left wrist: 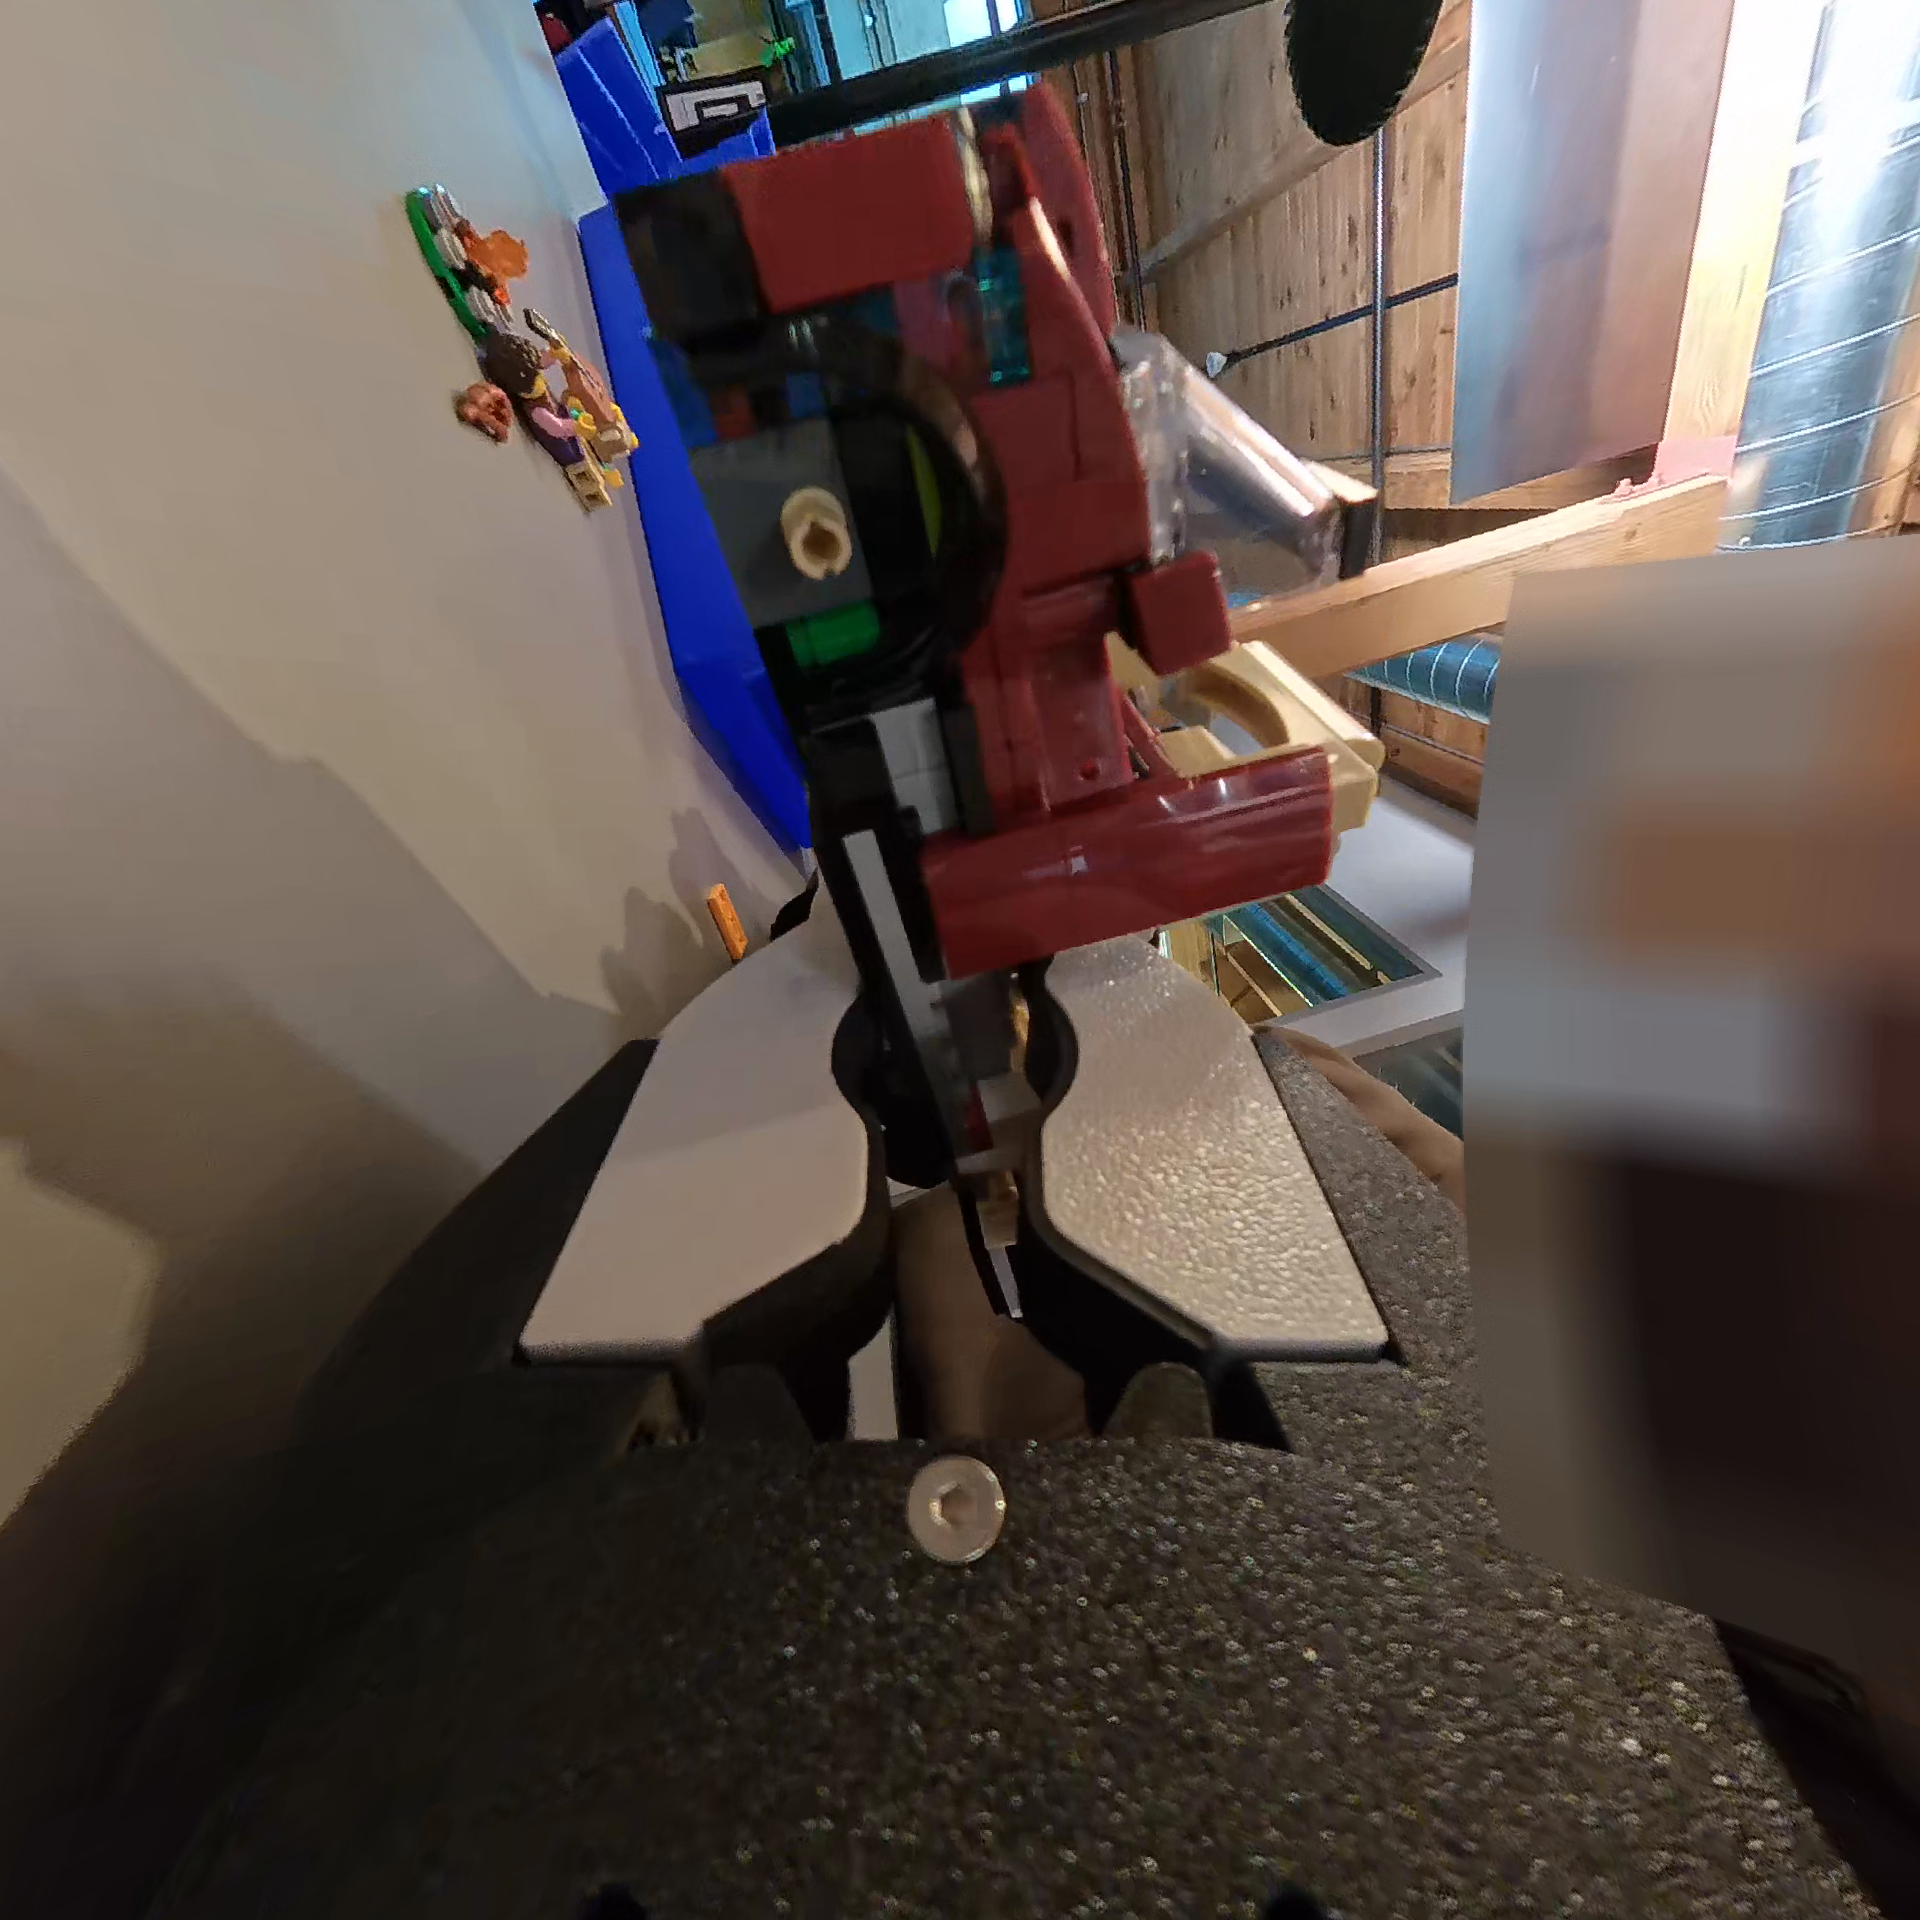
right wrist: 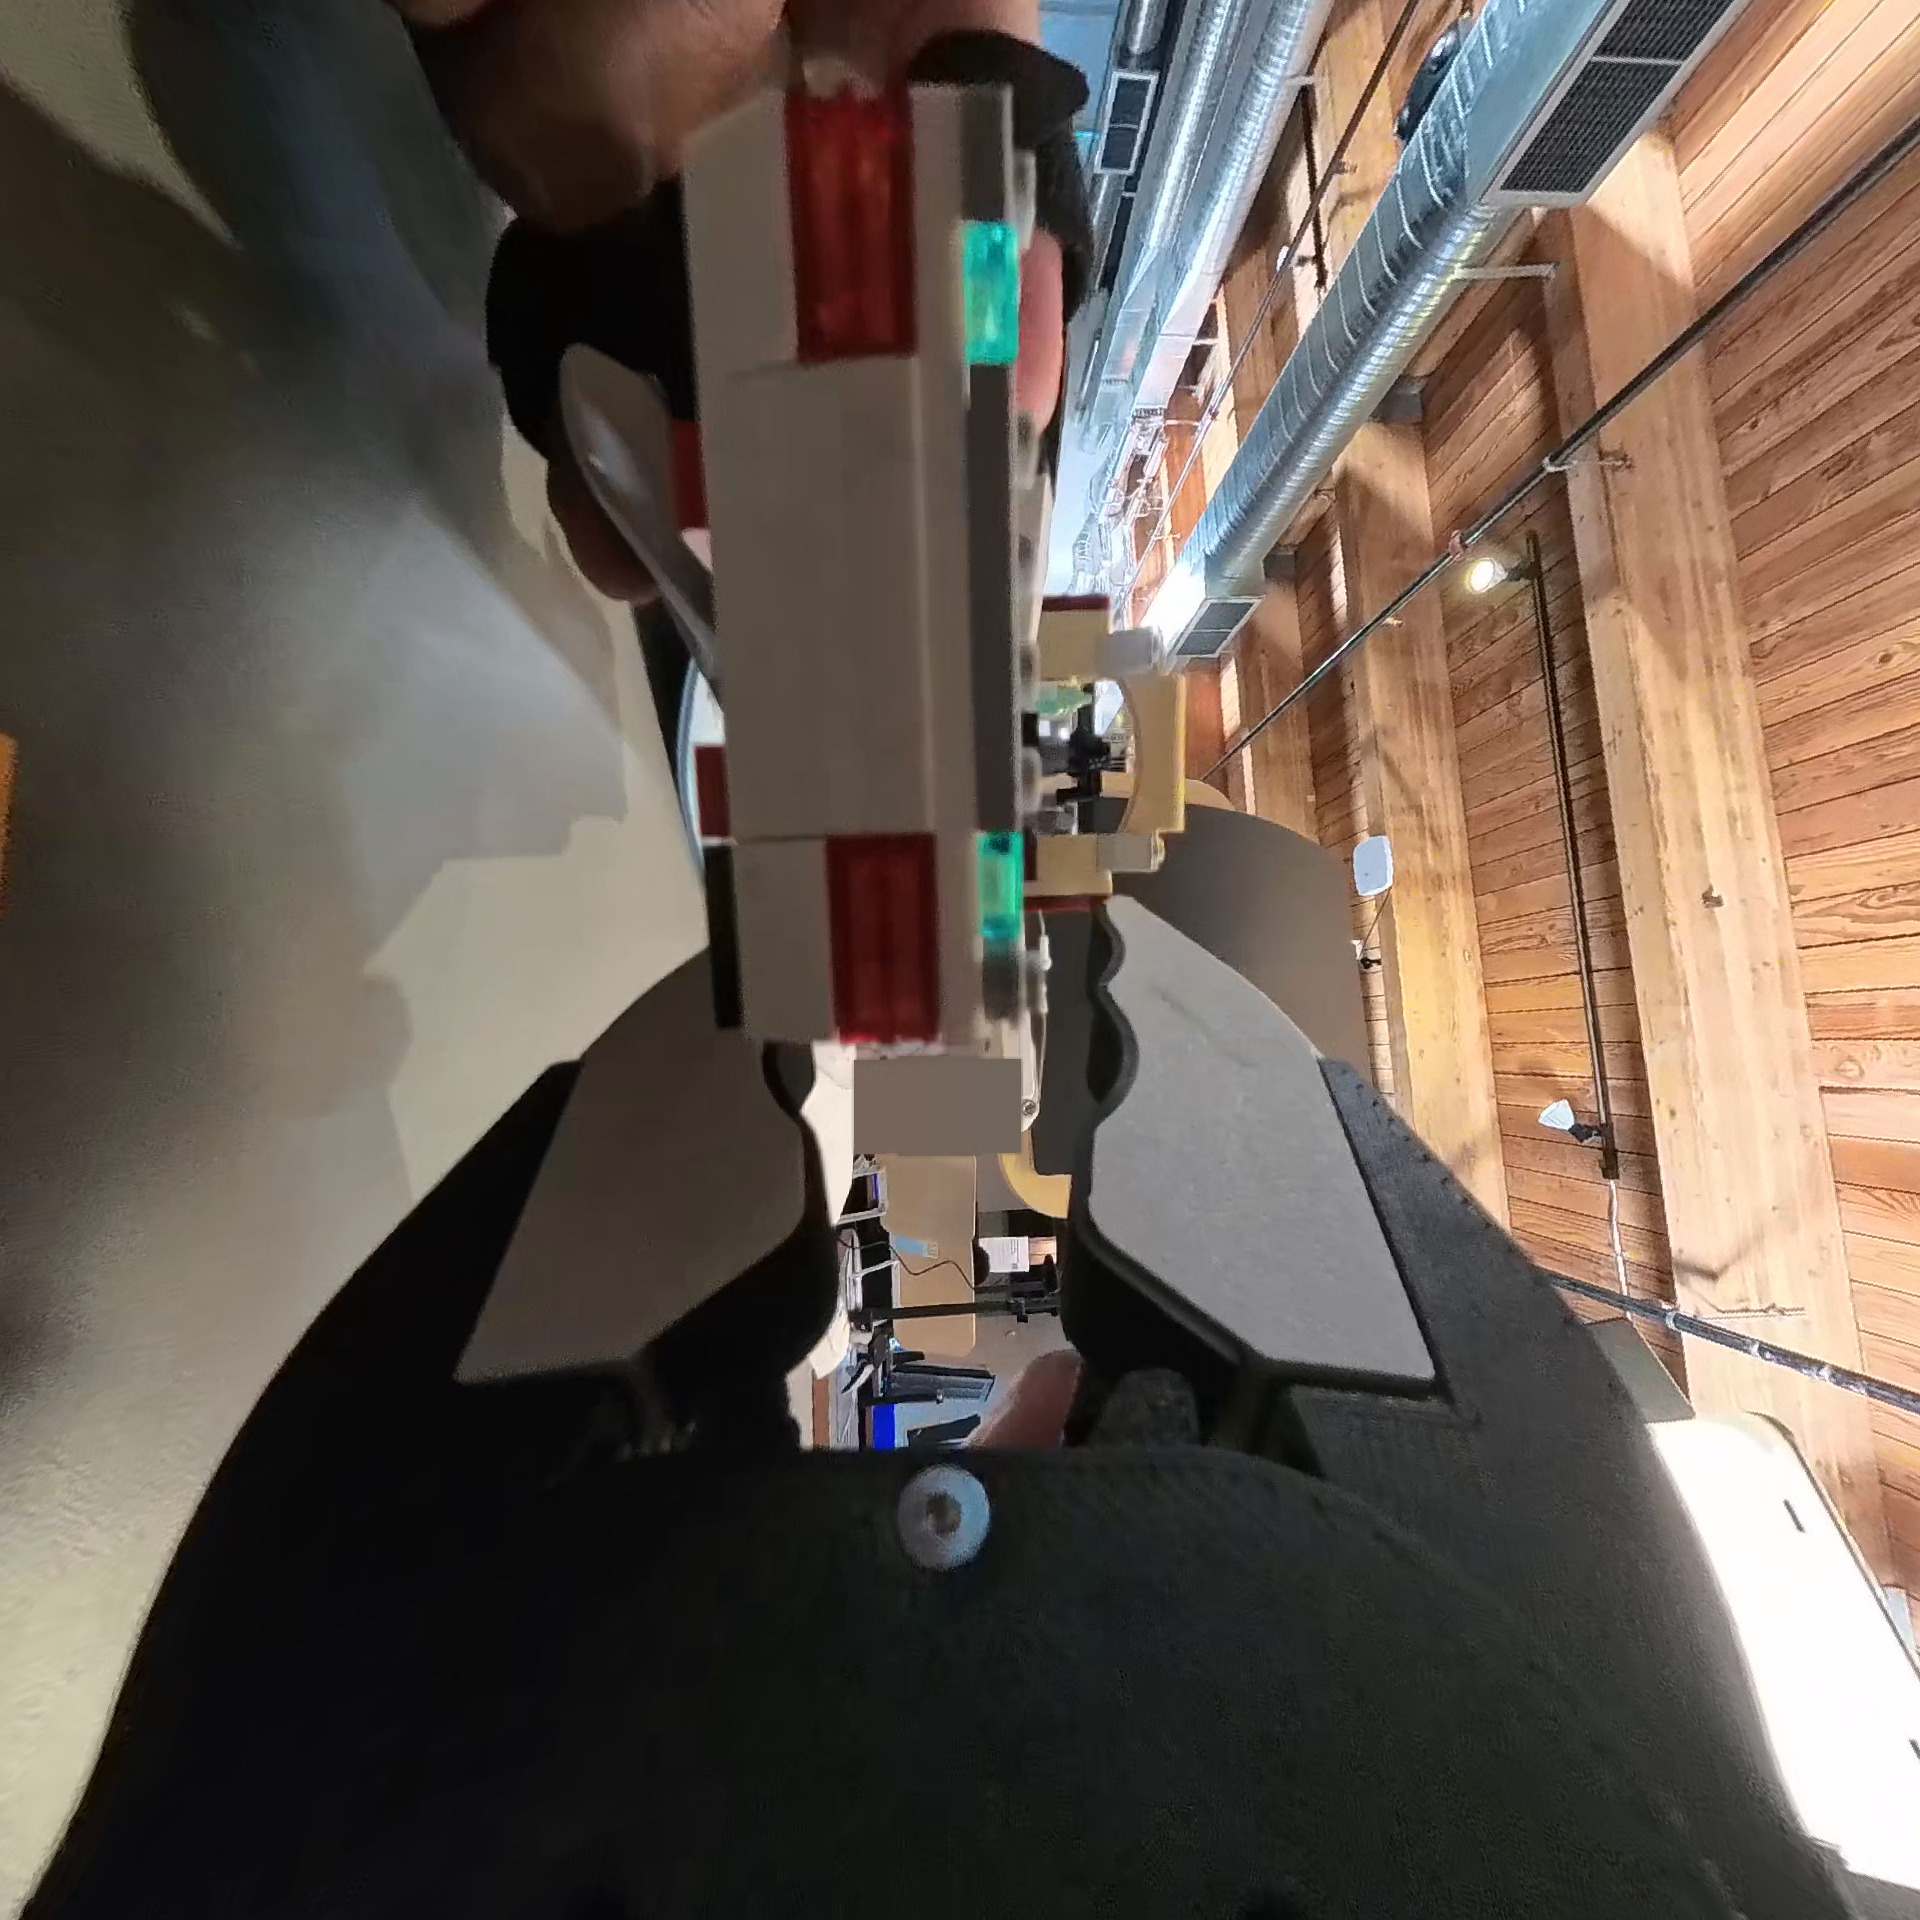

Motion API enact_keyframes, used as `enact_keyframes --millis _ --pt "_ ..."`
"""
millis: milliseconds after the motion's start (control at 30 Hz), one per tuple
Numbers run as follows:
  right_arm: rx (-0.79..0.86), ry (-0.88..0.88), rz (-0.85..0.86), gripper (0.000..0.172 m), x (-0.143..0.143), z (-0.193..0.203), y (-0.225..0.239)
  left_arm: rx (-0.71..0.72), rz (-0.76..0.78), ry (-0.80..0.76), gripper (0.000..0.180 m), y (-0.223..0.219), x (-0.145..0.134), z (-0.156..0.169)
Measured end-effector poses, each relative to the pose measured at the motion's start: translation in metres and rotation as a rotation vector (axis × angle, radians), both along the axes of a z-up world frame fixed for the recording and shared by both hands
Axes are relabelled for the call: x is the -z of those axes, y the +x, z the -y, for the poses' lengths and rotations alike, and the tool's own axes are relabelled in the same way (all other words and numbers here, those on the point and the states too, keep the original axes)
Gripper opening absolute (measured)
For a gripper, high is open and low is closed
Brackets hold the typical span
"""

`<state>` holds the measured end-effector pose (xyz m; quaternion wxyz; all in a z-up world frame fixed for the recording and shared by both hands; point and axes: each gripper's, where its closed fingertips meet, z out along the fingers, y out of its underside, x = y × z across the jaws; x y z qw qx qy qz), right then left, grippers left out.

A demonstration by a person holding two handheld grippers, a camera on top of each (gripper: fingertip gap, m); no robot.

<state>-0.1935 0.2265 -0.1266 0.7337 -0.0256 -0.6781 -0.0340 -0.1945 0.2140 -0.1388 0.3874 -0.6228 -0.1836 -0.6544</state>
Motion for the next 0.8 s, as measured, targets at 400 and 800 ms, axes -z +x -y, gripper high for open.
enact_keyframes --millis 400,800 --pt "-0.083 -0.017 0.054 0.07 0.009 0.008 0.007 -0.052 0.004 0.023 0.023 -0.016 -0.004 0.001" --pt "-0.231 0.009 -0.02 0.033 0.003 0.034 0.016 0.052 -0.032 0.068 0.024 0.012 -0.009 0.006"
